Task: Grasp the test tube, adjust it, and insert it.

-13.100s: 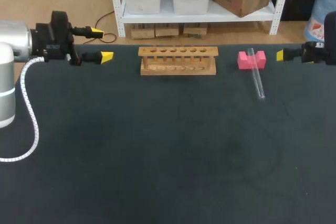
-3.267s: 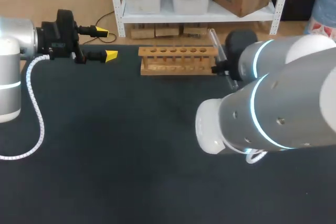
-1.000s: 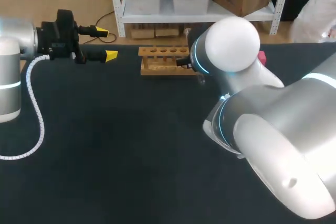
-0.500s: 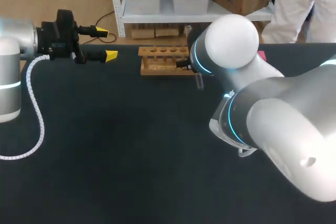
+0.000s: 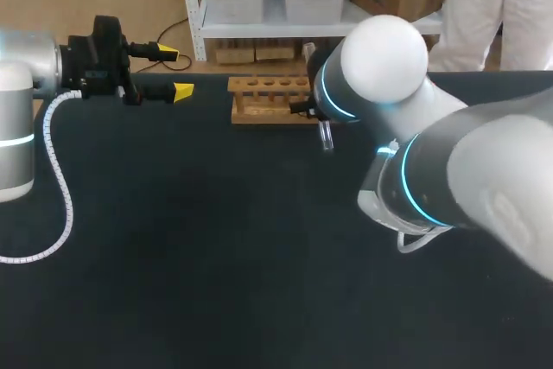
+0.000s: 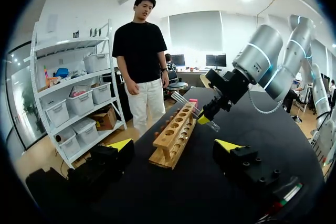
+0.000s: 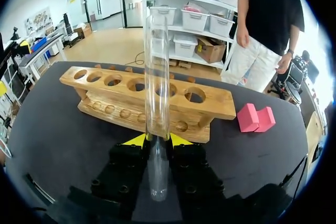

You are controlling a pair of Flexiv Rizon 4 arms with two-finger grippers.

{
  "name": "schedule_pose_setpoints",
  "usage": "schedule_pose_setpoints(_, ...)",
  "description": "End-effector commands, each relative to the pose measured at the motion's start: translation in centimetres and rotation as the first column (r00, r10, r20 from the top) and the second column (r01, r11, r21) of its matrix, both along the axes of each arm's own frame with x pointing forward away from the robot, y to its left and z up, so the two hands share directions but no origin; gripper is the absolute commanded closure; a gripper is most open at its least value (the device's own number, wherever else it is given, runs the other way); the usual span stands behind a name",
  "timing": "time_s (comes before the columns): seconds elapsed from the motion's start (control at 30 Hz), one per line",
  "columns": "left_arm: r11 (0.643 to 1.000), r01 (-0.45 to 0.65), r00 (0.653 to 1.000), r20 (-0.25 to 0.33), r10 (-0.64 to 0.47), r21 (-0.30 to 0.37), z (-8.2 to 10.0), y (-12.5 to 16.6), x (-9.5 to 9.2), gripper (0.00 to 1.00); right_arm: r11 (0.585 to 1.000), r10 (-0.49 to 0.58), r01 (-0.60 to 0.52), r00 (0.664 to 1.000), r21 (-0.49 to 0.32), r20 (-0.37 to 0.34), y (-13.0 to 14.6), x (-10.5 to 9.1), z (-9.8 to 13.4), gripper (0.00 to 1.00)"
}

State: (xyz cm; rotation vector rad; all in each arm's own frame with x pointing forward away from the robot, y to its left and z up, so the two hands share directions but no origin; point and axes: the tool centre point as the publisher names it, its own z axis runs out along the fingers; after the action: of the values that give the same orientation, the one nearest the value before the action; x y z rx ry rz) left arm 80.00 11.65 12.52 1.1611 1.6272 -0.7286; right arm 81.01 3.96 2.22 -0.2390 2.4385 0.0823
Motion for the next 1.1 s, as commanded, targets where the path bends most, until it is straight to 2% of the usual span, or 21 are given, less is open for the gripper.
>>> schedule_pose_setpoints(0.03, 1.0, -0.002, 1.0, 0.007, 0.002, -0.005, -0.2, 0.1, -0.1, 0.0, 1.0, 0.007, -0.008, 0.998, -0.01, -0.069, -0.1, 0.4, -0.1, 1.0)
schedule_pose_setpoints(0.53, 1.0, -0.002, 1.0, 0.007, 0.002, -0.005, -0.2, 0.1, -0.1, 0.0, 1.0, -0.004, 0.004, 0.997, 0.006, -0.076, -0.6, -0.3, 0.4, 1.0)
schedule_pose_setpoints(0.8, 1.0, -0.002, 1.0, 0.007, 0.002, -0.005, -0.2, 0.1, -0.1, 0.0, 0.999, -0.028, 0.029, 0.999, 0.018, -0.021, -1.3, -1.9, 2.2, 1.0)
schedule_pose_setpoints(0.9, 1.0, -0.002, 1.0, 0.007, 0.002, -0.005, -0.2, 0.1, -0.1, 0.0, 0.998, -0.049, 0.048, 0.999, 0.046, 0.006, -1.7, -2.4, 3.0, 1.0)
schedule_pose_setpoints(1.1, 1.0, -0.002, 1.0, 0.007, 0.002, -0.005, -0.2, 0.1, -0.1, 0.0, 0.997, -0.068, 0.066, 0.997, 0.048, 0.045, -2.1, -2.8, 4.2, 1.0)
